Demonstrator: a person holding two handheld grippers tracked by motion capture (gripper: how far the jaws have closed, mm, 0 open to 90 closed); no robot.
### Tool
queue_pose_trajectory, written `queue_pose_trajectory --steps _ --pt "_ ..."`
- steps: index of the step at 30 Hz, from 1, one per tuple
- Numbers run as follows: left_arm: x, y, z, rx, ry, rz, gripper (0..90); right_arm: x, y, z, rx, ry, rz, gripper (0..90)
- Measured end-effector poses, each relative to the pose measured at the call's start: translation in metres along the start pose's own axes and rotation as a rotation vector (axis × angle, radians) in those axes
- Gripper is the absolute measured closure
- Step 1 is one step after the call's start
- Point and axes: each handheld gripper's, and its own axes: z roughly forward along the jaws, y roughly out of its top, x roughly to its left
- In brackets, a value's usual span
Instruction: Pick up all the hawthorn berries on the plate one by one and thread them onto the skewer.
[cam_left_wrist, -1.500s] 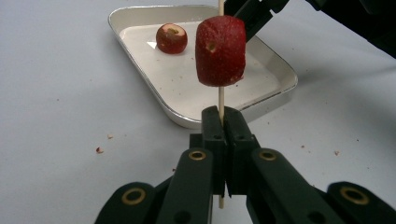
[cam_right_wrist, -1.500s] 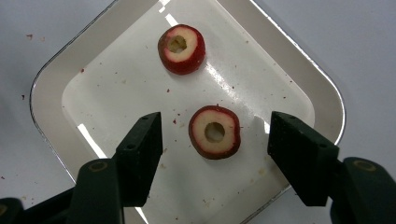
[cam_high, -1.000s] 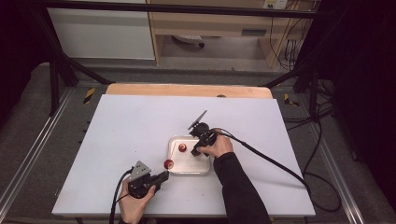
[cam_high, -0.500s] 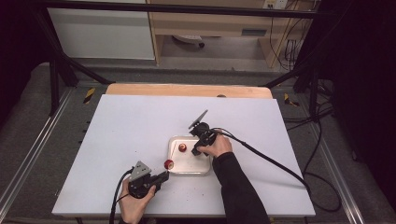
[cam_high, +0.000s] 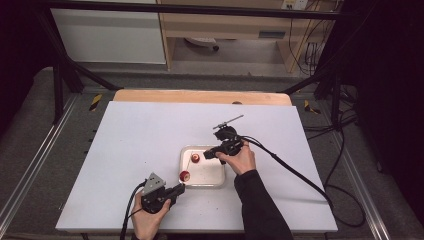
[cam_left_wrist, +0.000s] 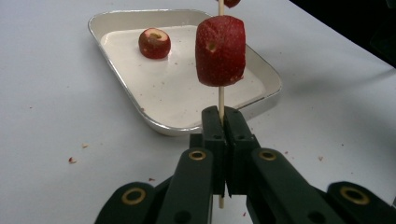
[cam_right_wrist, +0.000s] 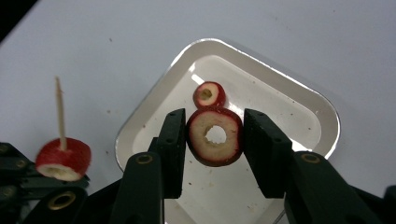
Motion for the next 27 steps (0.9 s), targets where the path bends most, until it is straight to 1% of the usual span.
queue_pose_trajectory --steps 1,4,9,15,18,20,22,23,25,27 --pt "-0.001 0.000 0.001 0.001 -0.002 -0.001 88.9 -0.001 -0.002 -0.003 -0.028 0.013 0.017 61.1" --pt "-0.005 0.002 0.004 -0.001 -0.003 -0.003 88.9 -0.005 -0.011 -0.008 -0.117 0.055 0.045 61.2" --pt "-0.013 0.003 0.009 0.001 -0.002 0.008 88.9 -0.009 -0.024 -0.014 -0.244 0.117 0.104 61.2" --pt "-0.024 0.004 0.017 0.005 -0.003 -0.003 88.9 -0.011 -0.035 -0.019 -0.372 0.149 0.158 61.2" --pt "-0.029 0.005 0.021 0.007 -0.004 -0.014 89.0 -0.010 -0.037 -0.020 -0.422 0.162 0.175 61.2" --pt "-0.031 0.004 0.024 0.009 -0.006 -0.024 88.9 -0.009 -0.038 -0.020 -0.445 0.166 0.183 61.2" --pt "-0.034 0.004 0.026 0.007 -0.010 -0.034 88.9 -0.009 -0.039 -0.021 -0.464 0.166 0.191 61.3" --pt "-0.034 0.004 0.027 0.008 -0.007 -0.029 88.9 -0.009 -0.039 -0.021 -0.474 0.169 0.193 61.2" --pt "-0.037 0.004 0.029 0.008 -0.008 -0.035 88.9 -0.008 -0.039 -0.021 -0.485 0.170 0.205 61.2" --pt "-0.038 0.004 0.031 0.007 -0.009 -0.040 88.9 -0.007 -0.039 -0.021 -0.500 0.174 0.207 61.2"
